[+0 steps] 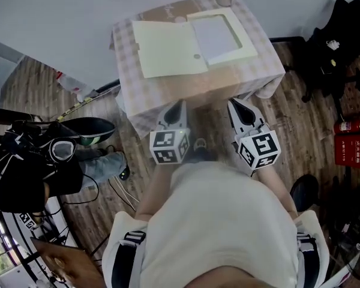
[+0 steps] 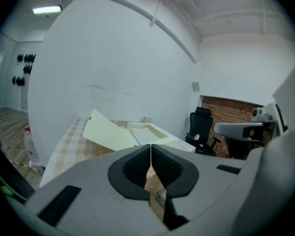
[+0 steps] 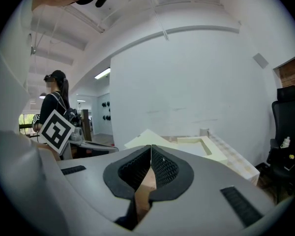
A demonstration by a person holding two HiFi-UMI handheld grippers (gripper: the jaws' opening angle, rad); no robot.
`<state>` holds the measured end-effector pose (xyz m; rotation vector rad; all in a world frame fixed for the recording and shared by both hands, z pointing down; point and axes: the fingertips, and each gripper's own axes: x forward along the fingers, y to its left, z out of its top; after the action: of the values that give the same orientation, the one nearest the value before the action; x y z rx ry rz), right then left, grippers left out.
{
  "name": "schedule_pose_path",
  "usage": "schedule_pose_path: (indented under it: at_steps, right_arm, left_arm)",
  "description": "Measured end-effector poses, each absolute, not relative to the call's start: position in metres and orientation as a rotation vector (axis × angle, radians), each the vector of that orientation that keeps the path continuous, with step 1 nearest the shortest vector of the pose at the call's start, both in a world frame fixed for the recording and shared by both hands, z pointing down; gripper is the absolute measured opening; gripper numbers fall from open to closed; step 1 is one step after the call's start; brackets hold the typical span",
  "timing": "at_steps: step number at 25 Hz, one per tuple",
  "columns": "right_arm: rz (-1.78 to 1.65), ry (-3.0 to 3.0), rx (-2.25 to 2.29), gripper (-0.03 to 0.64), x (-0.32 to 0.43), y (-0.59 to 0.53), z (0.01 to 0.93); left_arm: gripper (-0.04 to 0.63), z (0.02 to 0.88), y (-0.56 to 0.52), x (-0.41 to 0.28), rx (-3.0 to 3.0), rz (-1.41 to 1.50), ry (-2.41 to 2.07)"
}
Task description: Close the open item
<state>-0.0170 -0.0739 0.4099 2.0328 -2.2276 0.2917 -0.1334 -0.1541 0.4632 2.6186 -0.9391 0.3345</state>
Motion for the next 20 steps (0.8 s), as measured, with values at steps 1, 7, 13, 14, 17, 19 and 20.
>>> schedule_pose_path:
  at_steps: [1, 7, 13, 14, 17, 19, 20]
  right_arm:
    - [0.288, -2.228, 2.033, 0.002, -0.014, -0.083, 0.409]
    - [0.260, -2.233, 2.031, 0.002, 0.001, -0.137, 0.405]
    - [0.252, -2.236, 2.035, 0.002, 0.009, -0.177, 0.406]
    - [0.256, -2.233, 2.038, 0.002, 0.011, -0.183, 0.408]
    - [0.270, -2.221, 2.045, 0.002, 0.015, -0.196, 0.413]
    - [0.278, -2.208, 2.050, 0.002, 0.017, -0.201, 0.415]
    - [0.283, -2.199, 2.053, 0.002, 0.019, -0.202, 0.416]
  left_arm:
    - [0.005, 0.466, -0.163, -0.134, 2.614, 0.343, -0.946]
    - [0.005, 0.490, -0.216, -0.144, 2.561, 0.385, -1.000]
    - [0.006, 0.514, -0.257, -0.149, 2.504, 0.402, -1.020]
    - [0.006, 0.518, -0.262, -0.149, 2.499, 0.403, -1.018]
    - [0.006, 0.533, -0.276, -0.150, 2.475, 0.410, -1.013]
    - [0.008, 0.540, -0.283, -0.151, 2.454, 0.410, -1.014]
    - [0.009, 0.543, -0.286, -0.151, 2.446, 0.410, -1.012]
